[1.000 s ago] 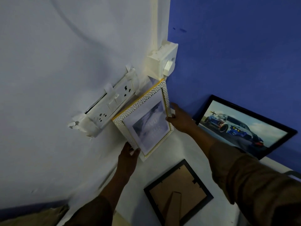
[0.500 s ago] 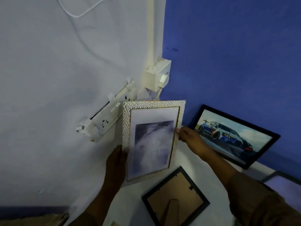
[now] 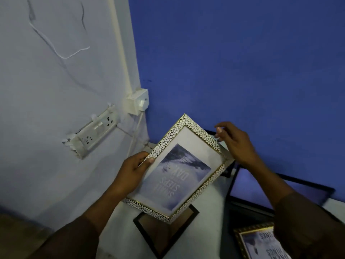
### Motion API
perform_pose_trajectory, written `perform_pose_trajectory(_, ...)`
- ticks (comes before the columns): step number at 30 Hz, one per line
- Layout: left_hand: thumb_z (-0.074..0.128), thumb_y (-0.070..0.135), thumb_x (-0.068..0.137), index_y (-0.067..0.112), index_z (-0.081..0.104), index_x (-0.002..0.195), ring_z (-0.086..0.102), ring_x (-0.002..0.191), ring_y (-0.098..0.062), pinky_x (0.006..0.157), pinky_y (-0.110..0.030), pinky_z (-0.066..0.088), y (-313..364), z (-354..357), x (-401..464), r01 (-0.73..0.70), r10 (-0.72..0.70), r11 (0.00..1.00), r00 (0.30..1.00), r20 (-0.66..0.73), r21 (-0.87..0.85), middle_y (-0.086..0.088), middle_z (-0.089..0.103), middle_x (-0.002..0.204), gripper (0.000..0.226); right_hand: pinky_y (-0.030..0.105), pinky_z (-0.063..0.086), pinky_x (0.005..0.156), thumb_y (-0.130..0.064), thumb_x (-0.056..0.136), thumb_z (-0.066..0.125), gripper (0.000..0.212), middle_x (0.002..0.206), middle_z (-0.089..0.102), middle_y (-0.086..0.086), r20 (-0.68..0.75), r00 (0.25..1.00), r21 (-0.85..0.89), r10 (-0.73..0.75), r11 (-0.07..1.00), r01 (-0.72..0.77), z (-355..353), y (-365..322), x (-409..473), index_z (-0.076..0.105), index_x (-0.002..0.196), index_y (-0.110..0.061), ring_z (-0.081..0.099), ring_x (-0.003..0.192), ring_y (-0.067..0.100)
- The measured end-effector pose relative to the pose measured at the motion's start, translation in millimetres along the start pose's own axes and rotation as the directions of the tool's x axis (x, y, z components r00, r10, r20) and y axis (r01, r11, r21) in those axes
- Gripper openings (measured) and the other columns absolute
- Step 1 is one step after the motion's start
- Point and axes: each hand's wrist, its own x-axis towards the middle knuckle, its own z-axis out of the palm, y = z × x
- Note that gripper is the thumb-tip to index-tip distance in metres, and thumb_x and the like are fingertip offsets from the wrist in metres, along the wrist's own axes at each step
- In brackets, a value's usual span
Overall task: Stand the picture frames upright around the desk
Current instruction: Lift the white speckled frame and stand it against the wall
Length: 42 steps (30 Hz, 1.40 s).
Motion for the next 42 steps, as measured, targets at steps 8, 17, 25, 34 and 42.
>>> perform_pose_trajectory(8, 0.057, 0.039, 0.101, 0.026, 0.071, 0.11, 0.071, 0.089, -0.005, 0.078, -0.029, 0.056, 81.4, 72.5, -30.2, -0.133, 0.123, 0.99, 0.98, 0.155, 0.055, 0.01, 0.077, 0.099, 0.022, 0.029, 0.034, 0.055, -0.043, 0.103, 0.052, 0.047, 0.06, 0.046, -0.005, -0.214, 0.974, 0.107, 0.07, 0.993, -0.048, -69.1, 2.7, -101.5, 0.046, 0.062, -0.021, 0.044, 0.055, 0.008)
perform_pose_trajectory(17, 0.061, 0.039, 0.098, 0.016, 0.05, 0.141, 0.055, 0.122, -0.026, 0.102, -0.038, 0.047, 114.1, 145.7, -48.2, -0.322, 0.337, 0.914, 0.941, -0.021, 0.245, -0.008, 0.059, 0.135, 0.05, 0.032, 0.027, 0.058, -0.057, 0.098, 0.053, 0.061, 0.051, 0.032, -0.008, -0.672, 0.678, 0.215, 0.299, 0.954, -0.208, -192.5, 16.6, -196.2, 0.033, 0.053, -0.02, 0.032, 0.054, 0.013)
perform_pose_trajectory(25, 0.061, 0.029, 0.1, 0.013, 0.037, 0.153, 0.045, 0.14, -0.03, 0.108, -0.037, 0.041, 127.4, 241.5, -61.5, 0.107, -0.086, 0.98, 0.988, 0.127, -0.17, -0.012, 0.041, 0.159, 0.06, 0.033, 0.053, 0.073, -0.048, 0.1, 0.055, 0.044, 0.074, 0.071, -0.004, -0.76, 0.278, 0.606, 0.587, 0.795, -0.021, -242.6, 18.1, -235.5, 0.067, 0.073, -0.015, 0.064, 0.068, 0.016)
perform_pose_trajectory(34, 0.059, 0.02, 0.101, 0.019, 0.067, 0.121, 0.07, 0.114, -0.015, 0.099, -0.027, 0.051, 215.8, 324.6, -66.3, 0.236, 0.181, 0.771, 0.81, 0.558, -0.592, 0.002, 0.077, 0.119, 0.021, 0.04, 0.056, 0.077, -0.056, 0.1, 0.048, 0.041, 0.094, 0.073, 0.005, -0.581, 0.171, 0.814, 0.796, 0.571, 0.11, -229.6, 30.7, -250.3, 0.067, 0.095, -0.02, 0.07, 0.083, 0.028)
perform_pose_trajectory(42, 0.067, 0.027, 0.092, 0.017, 0.061, 0.068, 0.05, 0.061, -0.003, 0.061, -0.022, 0.044, 228.2, 344.8, -36.5, 0.118, 0.342, 0.807, 0.705, 0.621, -0.579, 0.008, 0.053, 0.063, 0.027, 0.041, 0.054, 0.095, -0.057, 0.095, 0.052, 0.055, 0.126, 0.072, 0.009, -0.642, 0.267, 0.76, 0.718, 0.553, 0.341, -283.4, 60.0, -286.4, 0.065, 0.132, -0.018, 0.068, 0.116, 0.027)
